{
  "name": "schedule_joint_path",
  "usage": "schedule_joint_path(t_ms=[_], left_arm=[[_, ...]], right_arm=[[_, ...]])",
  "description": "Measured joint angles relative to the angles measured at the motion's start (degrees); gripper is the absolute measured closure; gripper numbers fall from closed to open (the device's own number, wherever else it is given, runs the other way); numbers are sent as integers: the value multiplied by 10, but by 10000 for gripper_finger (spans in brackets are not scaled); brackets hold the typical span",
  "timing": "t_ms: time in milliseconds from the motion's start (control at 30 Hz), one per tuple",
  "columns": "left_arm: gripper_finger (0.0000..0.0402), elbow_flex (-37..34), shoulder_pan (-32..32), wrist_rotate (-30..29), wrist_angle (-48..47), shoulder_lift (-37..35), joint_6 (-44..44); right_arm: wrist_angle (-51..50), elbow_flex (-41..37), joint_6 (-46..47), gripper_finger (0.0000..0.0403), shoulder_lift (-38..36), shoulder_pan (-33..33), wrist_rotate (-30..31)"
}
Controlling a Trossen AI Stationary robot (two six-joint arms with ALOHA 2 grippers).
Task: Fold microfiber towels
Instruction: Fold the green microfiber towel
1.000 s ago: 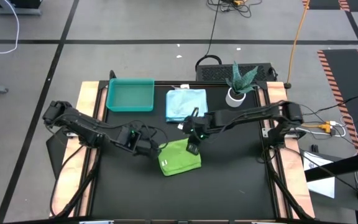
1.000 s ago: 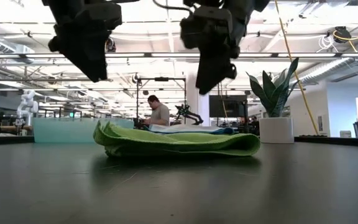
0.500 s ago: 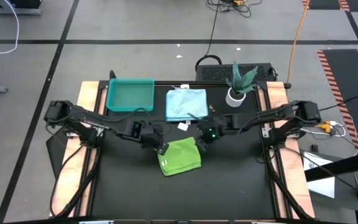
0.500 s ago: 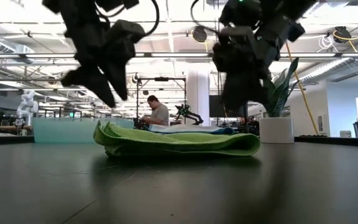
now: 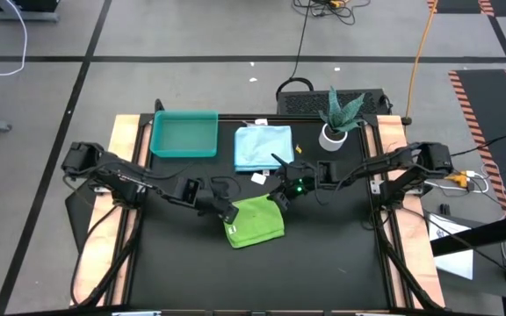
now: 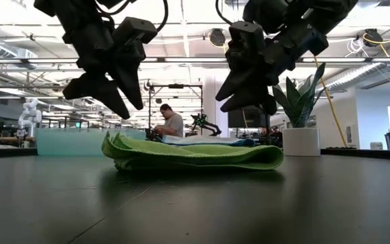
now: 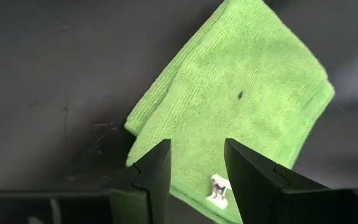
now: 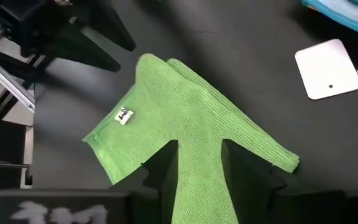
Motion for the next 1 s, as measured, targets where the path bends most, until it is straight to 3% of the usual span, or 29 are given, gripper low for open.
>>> schedule_joint_path(t_ms=[167,233,367,667,867,1000], left_arm=[[278,0,-14,-19,-8,0,-1],[313,0,-21,-17,-8,0,0],[390,0,-38,-16,15,0,16],[397,0,-43,-22,21,29,4],[398,1,-43,5,88,76,9],[399,0,-38,20,68,103,11]], right_arm=[[-16,0,-16,361,0,-4,0],[-15,0,-25,392,0,-3,0],[-4,0,-25,399,5,-3,0],[89,6,0,403,117,3,-61],[84,12,-1,403,117,4,-61],[77,11,-3,403,115,3,-60]])
